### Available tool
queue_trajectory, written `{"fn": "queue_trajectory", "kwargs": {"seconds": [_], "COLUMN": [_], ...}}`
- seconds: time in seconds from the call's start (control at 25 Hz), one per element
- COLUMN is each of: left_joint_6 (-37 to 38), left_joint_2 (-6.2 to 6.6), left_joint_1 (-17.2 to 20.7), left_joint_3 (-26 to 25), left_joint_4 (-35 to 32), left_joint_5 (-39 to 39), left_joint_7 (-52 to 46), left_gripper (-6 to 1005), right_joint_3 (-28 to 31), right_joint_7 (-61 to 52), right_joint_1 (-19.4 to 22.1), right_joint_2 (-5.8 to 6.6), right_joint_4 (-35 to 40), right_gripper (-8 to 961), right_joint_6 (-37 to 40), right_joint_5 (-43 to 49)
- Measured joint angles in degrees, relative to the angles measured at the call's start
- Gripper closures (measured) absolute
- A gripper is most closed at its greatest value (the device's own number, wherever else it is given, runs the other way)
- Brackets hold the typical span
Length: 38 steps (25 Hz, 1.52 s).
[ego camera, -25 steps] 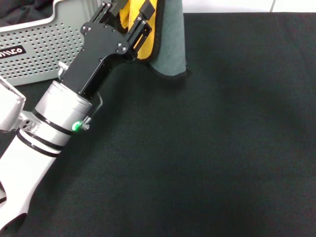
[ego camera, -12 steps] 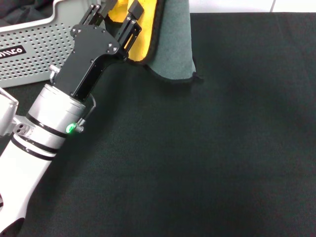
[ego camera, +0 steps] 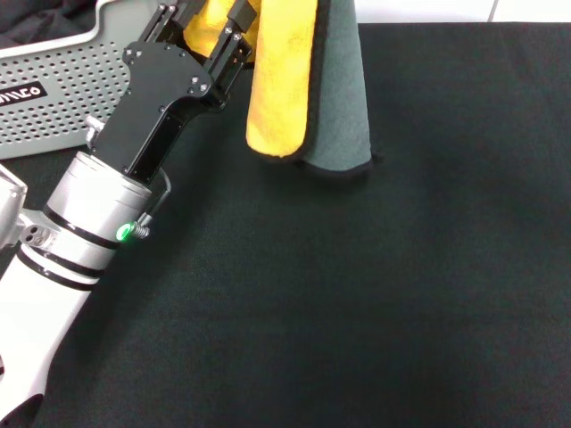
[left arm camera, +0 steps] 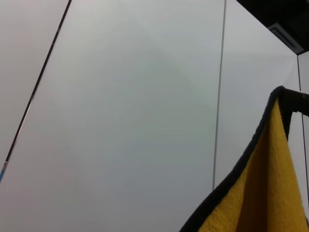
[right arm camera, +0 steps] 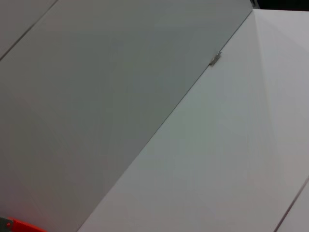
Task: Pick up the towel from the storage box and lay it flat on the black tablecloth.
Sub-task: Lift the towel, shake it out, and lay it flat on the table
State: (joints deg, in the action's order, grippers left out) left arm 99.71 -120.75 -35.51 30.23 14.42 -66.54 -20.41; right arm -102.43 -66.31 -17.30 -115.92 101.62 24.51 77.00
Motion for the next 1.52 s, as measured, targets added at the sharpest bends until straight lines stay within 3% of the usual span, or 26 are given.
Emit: {"fn": "queue_trajectory", "kwargs": {"seconds": [0.88,1.52], "left_joint_6": [-0.1,1.2], "left_joint_2": [0.00,-0.01], "left_joint_1": [0.4,0.9], "left_joint_3": [-2.7,-2.2], "left_joint_4": [-1.6,-3.0], "left_joint_5": [0.0,-1.6], "left_joint_7": [0.5,-3.0], "left_gripper": [397,398], "right_joint_3": [1.9,5.3], "right_joint_7": [-0.5,-0.7], "right_joint_1": [1.7,-0.5], "right_joint_2": [0.17,-0.01], "right_joint_4": [0.4,-0.6], "right_gripper": [893,889], "right_joint_6": [2.4,2.0], "right_joint_5": [-0.6,-0.8]}}
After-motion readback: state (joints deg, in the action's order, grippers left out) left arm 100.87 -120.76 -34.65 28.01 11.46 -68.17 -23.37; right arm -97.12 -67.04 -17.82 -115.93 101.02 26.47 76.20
